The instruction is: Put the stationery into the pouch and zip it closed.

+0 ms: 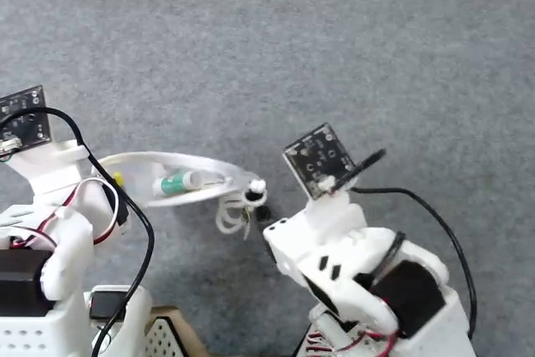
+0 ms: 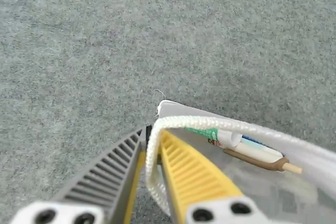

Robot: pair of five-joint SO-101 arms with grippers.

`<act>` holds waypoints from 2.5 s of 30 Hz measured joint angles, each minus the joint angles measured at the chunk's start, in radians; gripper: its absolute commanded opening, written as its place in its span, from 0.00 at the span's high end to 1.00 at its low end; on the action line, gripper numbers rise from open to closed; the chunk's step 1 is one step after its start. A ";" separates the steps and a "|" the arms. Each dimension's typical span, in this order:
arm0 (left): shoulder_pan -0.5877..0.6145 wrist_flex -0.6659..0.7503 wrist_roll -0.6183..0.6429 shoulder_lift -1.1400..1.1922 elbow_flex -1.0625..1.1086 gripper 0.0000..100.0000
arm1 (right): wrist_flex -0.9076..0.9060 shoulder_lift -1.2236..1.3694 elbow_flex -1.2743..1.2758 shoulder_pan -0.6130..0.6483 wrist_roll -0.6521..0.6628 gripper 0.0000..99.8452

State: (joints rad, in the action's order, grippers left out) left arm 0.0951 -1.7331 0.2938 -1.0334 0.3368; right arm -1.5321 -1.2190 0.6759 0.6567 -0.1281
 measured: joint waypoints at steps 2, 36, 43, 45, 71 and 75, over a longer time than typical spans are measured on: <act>0.000 0.000 0.000 0.000 0.000 0.97 | 0.000 0.006 0.000 0.020 -0.003 0.71; 0.005 0.002 -0.002 0.000 0.000 0.97 | 0.370 0.006 0.258 0.078 -0.003 0.92; 0.005 0.002 -0.002 0.000 0.000 0.97 | 0.253 0.008 0.097 0.046 0.068 0.98; 0.005 0.002 -0.002 0.000 0.000 0.97 | 0.222 0.008 0.034 0.046 0.098 0.99; 0.000 0.037 0.006 0.000 0.043 0.97 | 0.391 0.011 -0.203 0.084 0.120 0.99; 0.000 0.051 -0.012 0.000 0.048 0.97 | 0.391 0.015 -0.245 0.094 0.121 0.99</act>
State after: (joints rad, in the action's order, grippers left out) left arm 0.0951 -1.6824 0.2816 -1.0334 0.3844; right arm -1.1408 -1.2037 0.4304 0.7503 -0.0069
